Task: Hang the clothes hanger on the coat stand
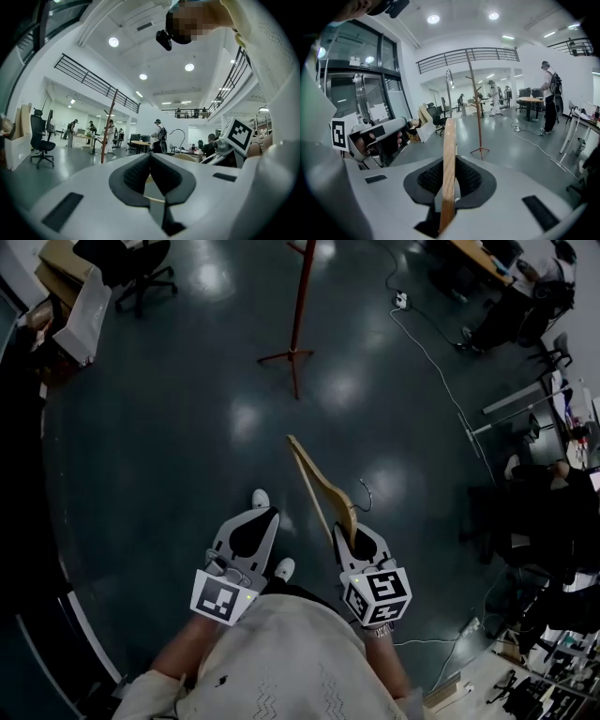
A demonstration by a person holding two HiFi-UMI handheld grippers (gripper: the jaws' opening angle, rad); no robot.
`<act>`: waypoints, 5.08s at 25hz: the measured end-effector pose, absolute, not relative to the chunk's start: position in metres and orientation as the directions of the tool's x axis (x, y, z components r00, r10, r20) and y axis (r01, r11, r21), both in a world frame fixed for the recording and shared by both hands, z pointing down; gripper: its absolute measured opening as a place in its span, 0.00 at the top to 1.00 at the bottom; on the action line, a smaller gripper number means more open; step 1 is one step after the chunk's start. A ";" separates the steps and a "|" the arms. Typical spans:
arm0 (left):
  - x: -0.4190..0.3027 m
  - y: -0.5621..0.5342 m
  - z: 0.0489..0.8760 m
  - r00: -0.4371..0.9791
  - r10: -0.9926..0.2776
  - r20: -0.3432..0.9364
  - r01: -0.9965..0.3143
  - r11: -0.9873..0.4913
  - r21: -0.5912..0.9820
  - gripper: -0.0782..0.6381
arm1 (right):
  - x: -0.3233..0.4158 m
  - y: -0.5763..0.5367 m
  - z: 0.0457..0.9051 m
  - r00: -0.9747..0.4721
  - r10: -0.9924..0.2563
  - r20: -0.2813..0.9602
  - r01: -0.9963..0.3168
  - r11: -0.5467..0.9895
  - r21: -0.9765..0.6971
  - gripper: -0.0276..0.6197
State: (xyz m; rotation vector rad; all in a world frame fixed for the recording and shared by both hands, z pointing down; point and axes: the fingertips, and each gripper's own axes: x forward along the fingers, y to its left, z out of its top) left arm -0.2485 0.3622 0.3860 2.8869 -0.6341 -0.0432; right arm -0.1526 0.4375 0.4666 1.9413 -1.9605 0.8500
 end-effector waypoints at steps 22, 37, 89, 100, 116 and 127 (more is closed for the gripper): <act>-0.193 0.134 0.351 0.937 -0.338 -0.084 -0.316 -0.926 0.205 0.87 | -0.121 0.203 0.439 -0.059 -0.829 0.556 -0.973 -0.077 -0.218 0.85; -0.171 0.045 0.376 0.871 -0.491 -0.013 -0.481 -0.859 0.173 0.87 | -0.063 0.088 0.445 -0.166 -0.843 0.512 -0.973 0.056 -0.222 0.85; 0.043 -0.200 0.332 0.535 -0.844 -0.034 -0.844 -0.536 0.021 0.87 | 0.226 -0.397 0.523 -0.654 -0.528 0.542 -0.736 0.610 -0.294 0.85; 0.034 -0.204 0.348 0.477 -0.879 0.001 -0.878 -0.477 0.027 0.87 | 0.230 -0.408 0.572 -0.659 -0.492 0.569 -0.737 0.575 -0.355 0.85; 0.013 -0.207 0.358 0.426 -0.904 0.024 -0.905 -0.426 0.023 0.87 | 0.221 -0.422 0.603 -0.678 -0.518 0.521 -0.719 0.614 -0.325 0.85; 0.009 -0.201 0.358 0.409 -0.912 0.021 -0.912 -0.408 0.029 0.87 | 0.231 -0.449 0.611 -0.603 -0.576 0.552 -0.770 0.601 -0.214 0.85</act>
